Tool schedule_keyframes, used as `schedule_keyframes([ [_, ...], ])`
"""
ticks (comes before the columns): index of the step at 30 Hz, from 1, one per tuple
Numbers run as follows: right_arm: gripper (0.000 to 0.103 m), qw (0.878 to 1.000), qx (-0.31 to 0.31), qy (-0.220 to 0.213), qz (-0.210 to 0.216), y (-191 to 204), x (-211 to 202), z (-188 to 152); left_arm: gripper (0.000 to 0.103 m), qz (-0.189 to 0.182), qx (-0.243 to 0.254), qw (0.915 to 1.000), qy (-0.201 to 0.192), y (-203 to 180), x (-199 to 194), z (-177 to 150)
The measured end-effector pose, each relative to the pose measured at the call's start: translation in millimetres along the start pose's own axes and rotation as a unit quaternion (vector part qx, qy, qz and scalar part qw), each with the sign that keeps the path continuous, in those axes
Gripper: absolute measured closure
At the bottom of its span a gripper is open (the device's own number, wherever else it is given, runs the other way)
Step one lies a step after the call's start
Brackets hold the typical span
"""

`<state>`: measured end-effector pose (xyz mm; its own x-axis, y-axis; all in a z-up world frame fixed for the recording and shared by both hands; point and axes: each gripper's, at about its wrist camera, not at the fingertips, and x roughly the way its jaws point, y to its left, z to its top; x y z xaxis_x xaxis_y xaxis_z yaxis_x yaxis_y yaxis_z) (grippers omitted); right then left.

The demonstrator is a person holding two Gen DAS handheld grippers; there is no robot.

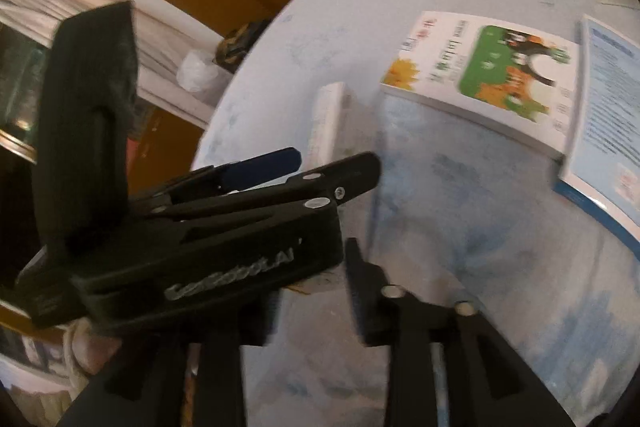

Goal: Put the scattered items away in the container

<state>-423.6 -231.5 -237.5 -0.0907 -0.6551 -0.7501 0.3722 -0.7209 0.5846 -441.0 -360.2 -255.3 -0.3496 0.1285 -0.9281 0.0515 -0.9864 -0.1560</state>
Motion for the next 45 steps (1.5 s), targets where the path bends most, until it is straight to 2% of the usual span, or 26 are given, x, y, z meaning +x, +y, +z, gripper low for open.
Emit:
schedule_keyframes([
  [1,0.039,1.000,0.006,-0.002,-0.013,-7,-6,-5,0.065,0.001,0.003,1.0000,0.005,-2,4,-3],
  [2,0.039,1.000,0.014,-0.004,-0.027,-14,-12,-9,0.074,0.004,0.004,0.9999,0.012,-3,10,-7],
  [4,0.039,0.998,0.032,-0.017,-0.054,-31,-28,-17,0.084,0.007,0.006,0.9997,0.022,-7,18,-15],
  [5,0.039,0.996,0.043,-0.030,-0.068,-40,-38,-20,0.086,0.006,0.007,0.9997,0.023,-9,19,-18],
  [9,0.040,0.984,0.095,-0.093,-0.114,-77,-83,-20,0.086,-0.002,0.030,0.9995,0.002,-31,9,-15],
  [10,0.050,0.982,0.104,-0.102,-0.121,-83,-90,-19,0.086,-0.004,0.036,0.9993,-0.006,-38,5,-11],
  [11,0.066,0.979,0.116,-0.110,-0.126,-92,-98,-17,0.086,-0.010,0.041,0.9990,-0.015,-45,1,-6],
  [13,0.082,0.974,0.136,-0.123,-0.135,-108,-114,-15,0.086,-0.021,0.052,0.9979,-0.032,-62,-6,6],
  [18,0.082,0.965,0.164,-0.135,-0.156,-135,-133,-5,0.086,-0.024,0.073,0.9962,-0.041,-98,2,33],
  [21,0.082,0.964,0.172,-0.116,-0.166,-153,-127,5,0.086,-0.023,0.085,0.9953,-0.041,-118,11,49],
  [23,0.082,0.964,0.170,-0.105,-0.174,-162,-118,10,0.086,-0.038,0.083,0.9956,-0.020,-126,27,52],
  [26,0.081,0.971,0.167,-0.086,-0.149,-176,-106,8,0.086,-0.080,0.072,0.9941,0.008,-134,41,47],
  [27,0.081,0.974,0.176,-0.078,-0.119,-180,-98,9,0.086,-0.096,0.067,0.9929,0.017,-136,45,44],
  [29,0.056,0.975,0.201,-0.079,-0.051,-185,-88,9,0.086,-0.098,0.071,0.9925,0.016,-139,45,42],
  [34,0.055,0.976,0.196,-0.097,0.024,-177,-94,18,0.086,-0.070,0.064,0.9954,0.012,-121,40,46],
  [35,0.055,0.975,0.195,-0.100,0.029,-176,-94,20,0.086,-0.067,0.064,0.9956,0.011,-120,40,46],
  [38,0.055,0.977,0.195,-0.090,0.001,-176,-88,23,0.086,-0.058,0.066,0.9961,0.006,-115,39,46],
  [41,0.055,0.973,0.213,-0.091,-0.019,-183,-82,16,0.086,-0.050,0.067,0.9965,0.002,-110,39,45],
  [45,0.047,0.969,0.227,-0.100,-0.012,-186,-70,16,0.086,-0.038,0.068,0.9970,-0.004,-104,39,44],
])
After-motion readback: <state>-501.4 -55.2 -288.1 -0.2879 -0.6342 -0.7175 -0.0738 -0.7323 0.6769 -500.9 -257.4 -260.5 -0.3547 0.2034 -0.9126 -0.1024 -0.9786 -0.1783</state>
